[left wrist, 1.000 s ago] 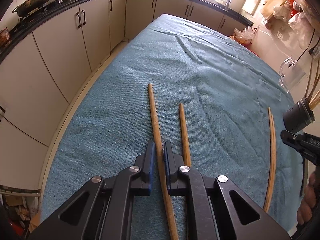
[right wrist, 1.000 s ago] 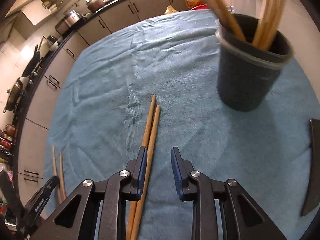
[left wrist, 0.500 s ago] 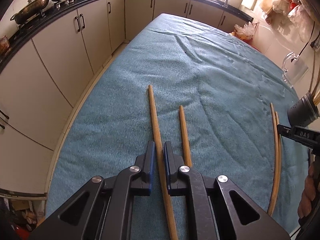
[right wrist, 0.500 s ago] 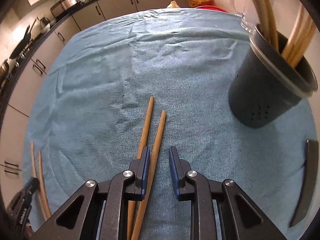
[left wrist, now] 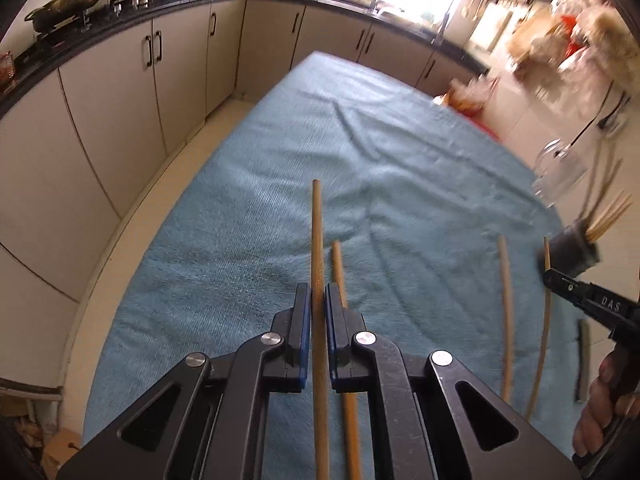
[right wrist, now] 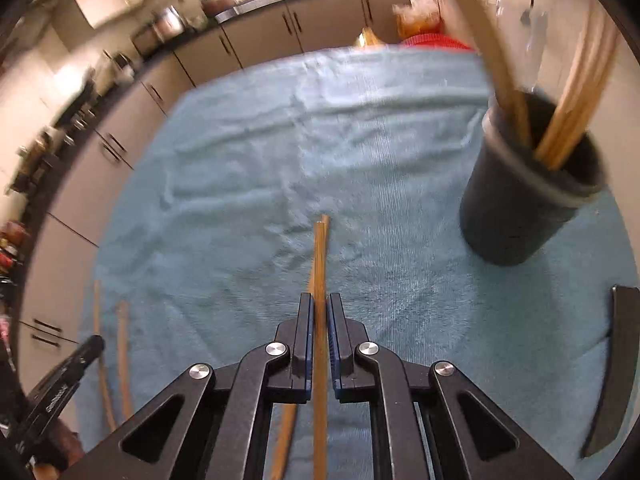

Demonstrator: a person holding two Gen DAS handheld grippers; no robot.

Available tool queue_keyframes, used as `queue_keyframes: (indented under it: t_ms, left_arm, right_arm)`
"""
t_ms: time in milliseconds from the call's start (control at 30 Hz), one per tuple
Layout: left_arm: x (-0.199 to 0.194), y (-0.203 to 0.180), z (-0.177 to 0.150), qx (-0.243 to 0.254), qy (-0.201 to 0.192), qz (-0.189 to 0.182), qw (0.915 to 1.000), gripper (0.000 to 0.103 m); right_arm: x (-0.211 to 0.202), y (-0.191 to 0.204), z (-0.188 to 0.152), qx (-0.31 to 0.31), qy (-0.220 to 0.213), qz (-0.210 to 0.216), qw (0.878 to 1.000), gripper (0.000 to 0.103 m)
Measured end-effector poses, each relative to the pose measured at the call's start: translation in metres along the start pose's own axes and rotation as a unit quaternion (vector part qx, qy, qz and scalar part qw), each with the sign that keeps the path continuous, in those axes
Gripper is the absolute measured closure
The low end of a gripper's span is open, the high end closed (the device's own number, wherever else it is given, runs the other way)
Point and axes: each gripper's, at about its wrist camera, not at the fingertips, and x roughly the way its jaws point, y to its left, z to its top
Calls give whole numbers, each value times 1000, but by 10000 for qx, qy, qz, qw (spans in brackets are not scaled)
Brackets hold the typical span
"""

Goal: Organize utensils
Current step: 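Lift the right gripper's chopstick upright while the left gripper regrasps its chopstick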

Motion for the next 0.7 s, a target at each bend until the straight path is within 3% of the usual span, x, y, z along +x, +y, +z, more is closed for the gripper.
queue_keyframes:
  t_ms: [300,700]
  left_arm:
    - [-71,-25,-10,110,-652,-400,9970,96]
    - [-106,-69,-18,568,-904,-719,9917,96]
  right_arm:
    - [-87,16,-36,-639,-1353,437,9878,96]
    - [-143,6,-57,-754,-2061,662,9734,96]
